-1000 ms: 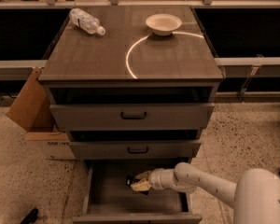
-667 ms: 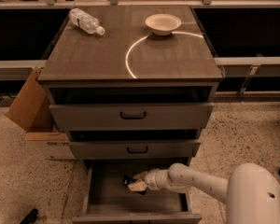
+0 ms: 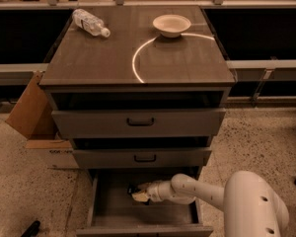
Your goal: Place rxbar chocolate into bottom drawer
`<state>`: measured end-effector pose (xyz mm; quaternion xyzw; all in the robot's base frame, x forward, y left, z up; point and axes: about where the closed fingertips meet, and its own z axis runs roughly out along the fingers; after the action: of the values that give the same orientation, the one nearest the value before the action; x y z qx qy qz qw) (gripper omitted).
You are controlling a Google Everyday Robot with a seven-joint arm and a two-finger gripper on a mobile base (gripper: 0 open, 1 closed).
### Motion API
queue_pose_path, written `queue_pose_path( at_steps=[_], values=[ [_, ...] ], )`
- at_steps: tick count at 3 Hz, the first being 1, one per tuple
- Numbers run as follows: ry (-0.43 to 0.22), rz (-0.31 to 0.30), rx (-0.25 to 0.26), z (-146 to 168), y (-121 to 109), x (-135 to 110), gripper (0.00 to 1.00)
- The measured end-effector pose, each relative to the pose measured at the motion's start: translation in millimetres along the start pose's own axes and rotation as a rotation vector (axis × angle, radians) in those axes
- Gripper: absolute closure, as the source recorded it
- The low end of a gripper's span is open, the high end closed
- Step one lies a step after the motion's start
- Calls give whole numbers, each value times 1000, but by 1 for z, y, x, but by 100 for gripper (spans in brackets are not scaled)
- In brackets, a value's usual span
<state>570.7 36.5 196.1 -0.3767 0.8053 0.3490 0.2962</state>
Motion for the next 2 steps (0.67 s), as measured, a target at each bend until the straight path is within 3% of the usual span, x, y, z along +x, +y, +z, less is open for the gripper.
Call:
queue_pose_path(
  at_steps=[1,2],
  values=[
    [-6,27,-36,13,-4,6,13],
    [-15,55,-27,6,-15,13,0]
  ],
)
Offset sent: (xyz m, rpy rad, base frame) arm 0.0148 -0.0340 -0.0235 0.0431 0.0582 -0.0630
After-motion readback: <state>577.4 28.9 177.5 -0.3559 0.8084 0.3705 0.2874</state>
